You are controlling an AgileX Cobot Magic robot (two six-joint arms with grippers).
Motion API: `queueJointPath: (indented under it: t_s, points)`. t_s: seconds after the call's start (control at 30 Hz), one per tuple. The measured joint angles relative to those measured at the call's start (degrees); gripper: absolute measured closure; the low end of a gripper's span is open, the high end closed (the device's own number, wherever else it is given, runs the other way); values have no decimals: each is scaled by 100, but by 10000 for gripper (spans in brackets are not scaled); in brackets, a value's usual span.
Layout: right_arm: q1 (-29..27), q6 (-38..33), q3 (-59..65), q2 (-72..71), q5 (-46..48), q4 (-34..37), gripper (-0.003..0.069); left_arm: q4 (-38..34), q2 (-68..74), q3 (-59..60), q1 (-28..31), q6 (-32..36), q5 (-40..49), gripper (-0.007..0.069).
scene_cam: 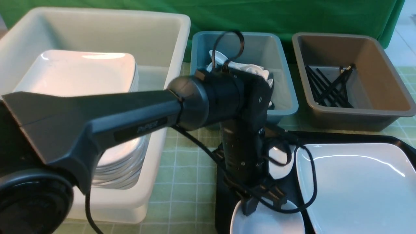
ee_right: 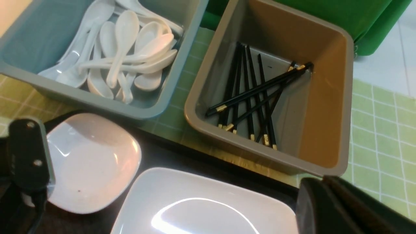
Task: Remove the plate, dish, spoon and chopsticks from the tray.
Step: Use the left arm to grab a small plate from the dinner plate, then use the left arm to put the small plate into the large storage box on the left
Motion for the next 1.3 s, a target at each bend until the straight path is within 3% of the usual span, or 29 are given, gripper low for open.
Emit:
queueJointPath:
  t_s: [0.13,0.27,0.3,0.33,0.4,0.47,0.5,0.53,0.57,0.7,0.8,1.0,1.2,1.3]
  points:
    - [14,-342,-150,0,1,449,648,233,-443,-414,6,-195,52,618]
    - [346,-2074,-465,190,-8,2170,648,308,-1567,-847,292,-601,52,617]
    - [377,-2074,-486,211,-8,2244,648,279,-1620,-844,367,-601,52,617]
    - [702,-2537,-667,435,42,2690,648,158,-2099,-795,765,-724,61,617]
    - [1121,-2855,-969,741,153,2930,648,-35,-2520,-587,1414,-851,55,617]
    - [1417,-2939,-1140,973,269,2967,648,-211,-2931,-269,2007,-881,38,617]
    - [1794,-3019,-1458,1288,438,2998,648,-450,-3279,220,2721,-909,-93,617]
    - [1880,-3028,-1492,1363,461,3006,648,-481,-3371,359,2809,-915,-150,617]
    - [2115,-3053,-1727,1582,614,3024,648,-724,-3659,799,3411,-928,-347,617]
    - [2676,-3141,-2297,2224,954,3038,648,-1331,-4468,2535,4822,-987,-1052,617]
    - [2802,-3160,-2388,2429,993,3044,648,-1395,-4603,3213,5167,-989,-1272,617]
    - [2817,-3172,-2423,2538,1012,3022,648,-1498,-4580,3833,5219,-1000,-1573,594]
    - [2817,-3024,-2433,2533,1157,2662,648,-1284,-4625,3773,5219,-1015,-1720,376]
    - [2805,-2507,-2433,2506,1395,1884,648,-783,-4746,3221,5219,-1282,-1307,243]
